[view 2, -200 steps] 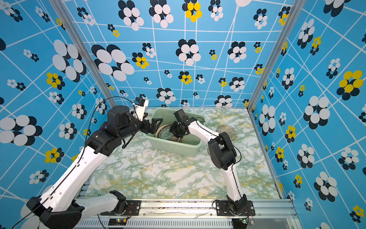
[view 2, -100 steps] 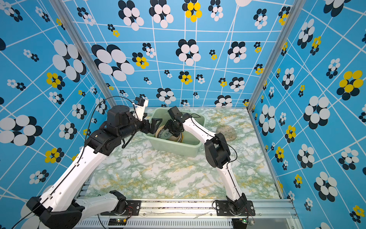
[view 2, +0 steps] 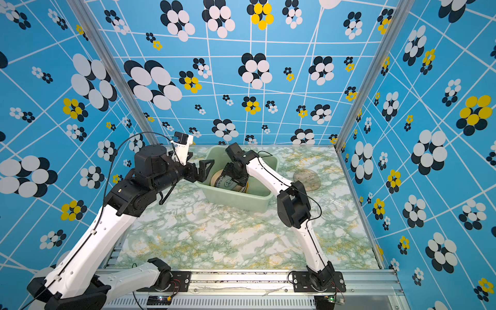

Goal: Place the plates into the plastic bin on the countertop
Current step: Place the plate in the plastic bin.

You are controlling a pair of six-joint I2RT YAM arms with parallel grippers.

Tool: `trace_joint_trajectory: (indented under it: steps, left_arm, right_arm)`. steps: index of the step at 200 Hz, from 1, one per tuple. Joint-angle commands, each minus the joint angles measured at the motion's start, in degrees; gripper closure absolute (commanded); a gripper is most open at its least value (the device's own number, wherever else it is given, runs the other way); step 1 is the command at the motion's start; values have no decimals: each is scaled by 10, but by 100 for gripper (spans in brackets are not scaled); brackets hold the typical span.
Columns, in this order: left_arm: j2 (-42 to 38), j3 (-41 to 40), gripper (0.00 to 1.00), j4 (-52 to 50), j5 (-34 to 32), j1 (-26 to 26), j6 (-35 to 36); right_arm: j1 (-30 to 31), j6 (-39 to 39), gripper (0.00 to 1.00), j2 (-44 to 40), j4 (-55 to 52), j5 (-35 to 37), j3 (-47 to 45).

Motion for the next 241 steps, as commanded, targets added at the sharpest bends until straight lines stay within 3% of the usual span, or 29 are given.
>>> trace_joint_trajectory:
  steps: [1,48,148,241]
  left_arm:
    - [-17,7,1,-6,-15,3,-1]
    - [-20,0,1,-11,-20,3,0]
    - [12,3,1,3,-12,4,-6]
    - [-6,-1,1,-4,-23,3,-9]
  right_arm:
    - [2,-10,19,20,-30,12,19]
    - [3,-35,19,43,-40,19,39]
    - [4,-151,16,112,-144,58,201]
    - [4,-177,13,125,-156,70,204]
